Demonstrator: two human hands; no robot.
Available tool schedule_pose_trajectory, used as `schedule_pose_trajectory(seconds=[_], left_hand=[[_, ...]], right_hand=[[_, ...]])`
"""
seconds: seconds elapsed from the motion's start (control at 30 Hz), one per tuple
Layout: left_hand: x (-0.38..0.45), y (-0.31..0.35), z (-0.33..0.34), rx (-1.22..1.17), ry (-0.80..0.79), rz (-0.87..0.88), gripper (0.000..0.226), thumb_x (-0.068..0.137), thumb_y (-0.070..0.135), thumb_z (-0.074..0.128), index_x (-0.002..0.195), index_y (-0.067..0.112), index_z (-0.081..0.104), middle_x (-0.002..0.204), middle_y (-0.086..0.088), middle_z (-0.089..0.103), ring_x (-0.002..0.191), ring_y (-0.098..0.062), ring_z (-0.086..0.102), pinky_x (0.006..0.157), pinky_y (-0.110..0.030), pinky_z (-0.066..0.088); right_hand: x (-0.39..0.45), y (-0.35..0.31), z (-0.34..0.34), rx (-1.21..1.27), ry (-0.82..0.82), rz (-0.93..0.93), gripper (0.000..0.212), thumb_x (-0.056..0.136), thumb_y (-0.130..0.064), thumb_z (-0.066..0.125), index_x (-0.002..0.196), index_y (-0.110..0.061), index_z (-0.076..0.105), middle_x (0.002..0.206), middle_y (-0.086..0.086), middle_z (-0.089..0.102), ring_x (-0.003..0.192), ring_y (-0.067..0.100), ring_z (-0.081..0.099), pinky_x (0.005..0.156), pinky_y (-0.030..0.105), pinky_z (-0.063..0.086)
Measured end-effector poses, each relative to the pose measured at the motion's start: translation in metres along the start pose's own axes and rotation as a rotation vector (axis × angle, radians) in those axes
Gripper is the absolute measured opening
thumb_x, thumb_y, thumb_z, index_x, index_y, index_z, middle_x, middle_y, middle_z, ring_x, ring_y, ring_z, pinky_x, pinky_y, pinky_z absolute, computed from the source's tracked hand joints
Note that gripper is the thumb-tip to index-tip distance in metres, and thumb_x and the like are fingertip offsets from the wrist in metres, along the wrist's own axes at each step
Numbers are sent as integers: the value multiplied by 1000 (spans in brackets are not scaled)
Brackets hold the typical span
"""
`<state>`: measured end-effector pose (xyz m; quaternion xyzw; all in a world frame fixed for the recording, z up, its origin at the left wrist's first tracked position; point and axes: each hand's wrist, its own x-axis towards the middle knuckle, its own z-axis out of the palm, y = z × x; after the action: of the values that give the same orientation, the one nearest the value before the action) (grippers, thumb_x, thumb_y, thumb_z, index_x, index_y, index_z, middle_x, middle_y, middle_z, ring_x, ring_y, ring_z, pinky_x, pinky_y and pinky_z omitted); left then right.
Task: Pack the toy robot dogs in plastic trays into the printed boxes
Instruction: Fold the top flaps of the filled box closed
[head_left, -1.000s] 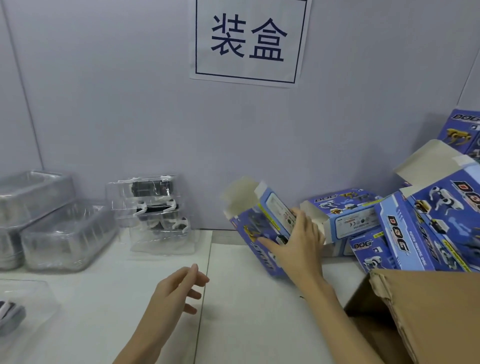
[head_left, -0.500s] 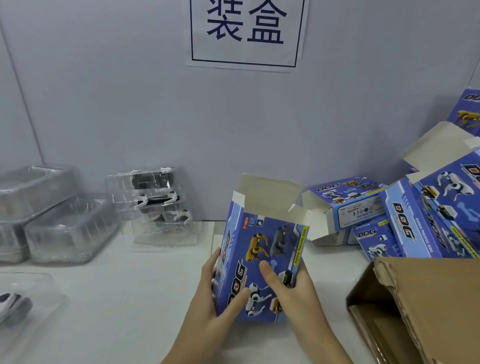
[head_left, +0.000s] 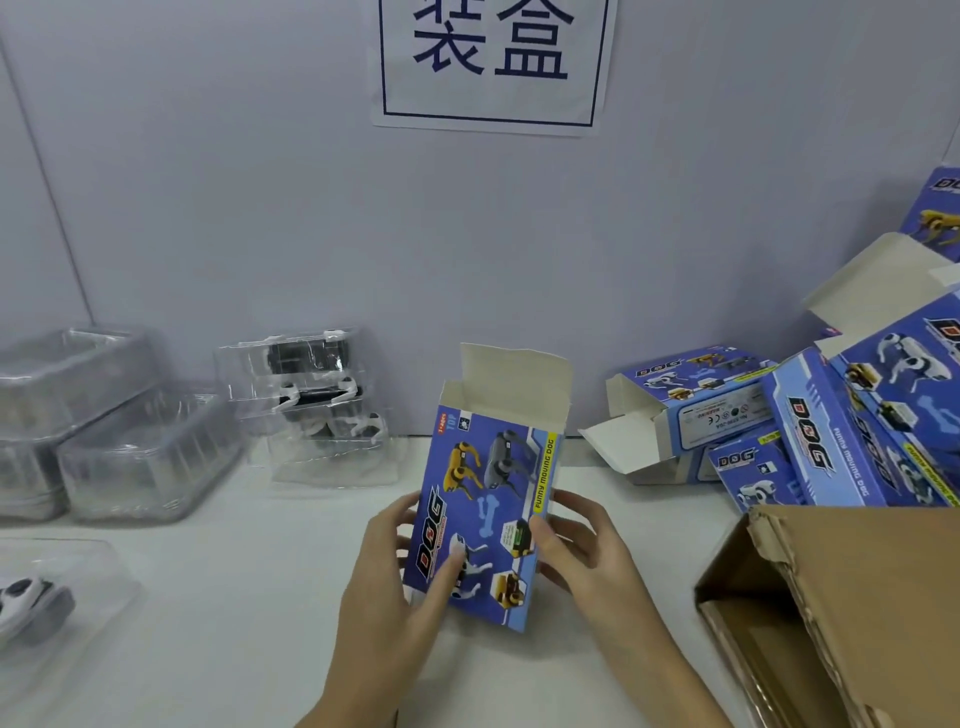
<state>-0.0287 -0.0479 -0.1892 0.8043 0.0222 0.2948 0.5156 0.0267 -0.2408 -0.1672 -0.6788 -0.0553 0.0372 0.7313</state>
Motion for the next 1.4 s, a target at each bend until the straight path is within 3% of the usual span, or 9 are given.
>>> schedule_pose_trajectory(seconds=[0.2, 0.27, 0.4, 0.53, 0.67, 0.83, 0.97, 1.13, 1.4], left_hand=[[-11, 25, 5, 339, -322, 59, 151, 49, 109, 43, 160, 30, -23, 161, 32, -2, 147, 9, 10, 125, -24, 17], [-15, 39, 9, 230, -329, -62, 158, 48, 102, 61, 159, 29, -24, 165, 27, -9, 152, 5, 6, 123, -18, 13], [-20, 37, 11, -123, -346, -145, 150, 48, 85, 84, 162, 38, -1, 162, 32, 19, 139, 27, 23, 104, 3, 30], [-17, 35, 8, -302, -485, -250, 114, 52, 74, 92, 149, 52, 38, 133, 24, 67, 123, 0, 64, 101, -24, 56], [-6, 25, -2, -575, -552, -419, 113, 34, 65, 102, 131, 23, 60, 115, 1, 79, 104, -20, 77, 82, -28, 62], [-1, 16, -3, -669, -388, -451, 96, 42, 59, 101, 115, 3, 72, 112, -21, 77, 96, -30, 78, 78, -35, 63], [8, 20, -6, -489, -237, -257, 65, 88, 56, 75, 145, 32, 56, 124, 0, 76, 114, -25, 73, 97, -50, 59], [5, 21, -9, -365, -320, -97, 99, 74, 73, 75, 153, 67, 15, 139, 25, 59, 126, -9, 65, 93, -35, 60], [11, 3, -22, -161, -356, -76, 94, 75, 61, 83, 147, 70, 23, 141, 26, 56, 126, -8, 61, 97, -39, 59]], right_hand=[[-2, -9, -6, 9, 71, 23, 24, 108, -37, 48, 114, -17, 60, 95, -2, 79, 86, 8, 76, 70, 27, 57], [-2, -12, -10, -52, 83, 14, 25, 109, -33, 47, 109, -14, 62, 93, 0, 77, 82, 9, 76, 66, 25, 58], [-8, -21, -9, -42, 56, 30, 45, 109, -39, 42, 92, -17, 77, 88, 6, 78, 78, 18, 77, 64, 33, 60], [-11, -20, -3, -114, 90, 28, 25, 103, -34, 60, 102, -11, 68, 93, 19, 75, 82, 36, 76, 69, 53, 62], [-7, -26, -6, -158, 147, 1, 65, 73, -64, 70, 129, -38, 49, 116, -3, 68, 100, 9, 68, 71, 24, 54], [-14, -31, -13, 360, -226, 294, 68, 72, -53, 79, 130, -19, 66, 122, 13, 75, 108, 35, 75, 84, 48, 64], [-16, -30, -9, 251, -152, 146, 71, 64, -47, 83, 128, -27, 60, 111, 0, 80, 96, 26, 78, 69, 35, 65], [-14, -21, -2, -47, -150, -9, 80, 67, -38, 89, 135, -33, 45, 112, -1, 77, 99, 17, 76, 77, 31, 64], [-2, -13, -12, -138, -138, -120, 78, 64, -31, 91, 131, -41, 52, 115, -21, 73, 109, 3, 69, 85, 22, 60]])
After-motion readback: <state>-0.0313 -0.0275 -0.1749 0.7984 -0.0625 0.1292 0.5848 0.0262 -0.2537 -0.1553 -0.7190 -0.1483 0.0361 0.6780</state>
